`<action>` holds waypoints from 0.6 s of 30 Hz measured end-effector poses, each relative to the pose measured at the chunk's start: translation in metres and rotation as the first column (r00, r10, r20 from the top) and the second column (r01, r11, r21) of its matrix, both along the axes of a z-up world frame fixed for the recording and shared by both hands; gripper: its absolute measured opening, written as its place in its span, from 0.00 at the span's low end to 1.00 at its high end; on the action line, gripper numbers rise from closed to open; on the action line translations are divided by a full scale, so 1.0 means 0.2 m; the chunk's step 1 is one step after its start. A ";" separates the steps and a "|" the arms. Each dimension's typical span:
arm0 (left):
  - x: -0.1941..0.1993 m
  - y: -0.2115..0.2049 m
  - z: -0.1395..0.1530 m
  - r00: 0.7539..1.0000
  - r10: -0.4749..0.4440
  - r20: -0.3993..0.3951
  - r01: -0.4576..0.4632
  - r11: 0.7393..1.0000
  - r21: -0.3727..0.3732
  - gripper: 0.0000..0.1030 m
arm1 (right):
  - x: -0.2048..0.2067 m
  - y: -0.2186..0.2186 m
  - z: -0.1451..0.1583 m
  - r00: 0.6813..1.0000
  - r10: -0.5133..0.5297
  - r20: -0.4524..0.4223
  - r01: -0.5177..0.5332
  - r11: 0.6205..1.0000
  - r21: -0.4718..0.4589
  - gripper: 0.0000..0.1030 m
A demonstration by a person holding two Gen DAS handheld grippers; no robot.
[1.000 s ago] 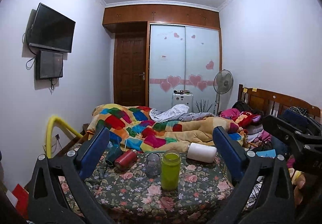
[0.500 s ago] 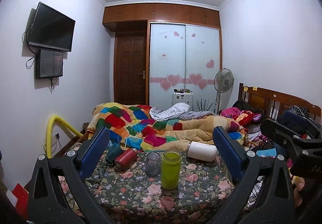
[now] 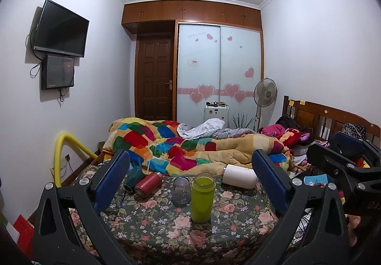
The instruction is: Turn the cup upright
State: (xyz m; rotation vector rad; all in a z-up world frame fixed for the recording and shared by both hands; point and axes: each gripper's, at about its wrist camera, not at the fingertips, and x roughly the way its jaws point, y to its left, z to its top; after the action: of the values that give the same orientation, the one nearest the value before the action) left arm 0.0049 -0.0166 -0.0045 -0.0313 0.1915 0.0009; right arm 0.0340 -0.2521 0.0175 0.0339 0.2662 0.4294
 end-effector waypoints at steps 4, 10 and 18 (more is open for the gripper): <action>0.00 0.00 -0.01 1.000 0.000 -0.003 0.000 1.000 -0.001 1.00 | 0.00 0.00 0.00 1.000 0.001 -0.001 -0.001 1.000 -0.001 1.00; 0.00 0.00 -0.01 1.000 -0.001 -0.004 0.001 1.000 -0.004 1.00 | 0.00 0.00 0.00 1.000 0.001 -0.001 -0.001 1.000 -0.001 1.00; 0.01 -0.01 -0.02 1.000 -0.004 -0.002 0.004 1.000 -0.010 1.00 | -0.01 -0.01 -0.01 1.000 -0.003 0.007 0.003 1.000 -0.010 1.00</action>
State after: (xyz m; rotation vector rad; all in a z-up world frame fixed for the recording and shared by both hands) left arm 0.0059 -0.0183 -0.0082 -0.0405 0.1936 -0.0039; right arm 0.0311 -0.2548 0.0159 0.0229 0.2616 0.4254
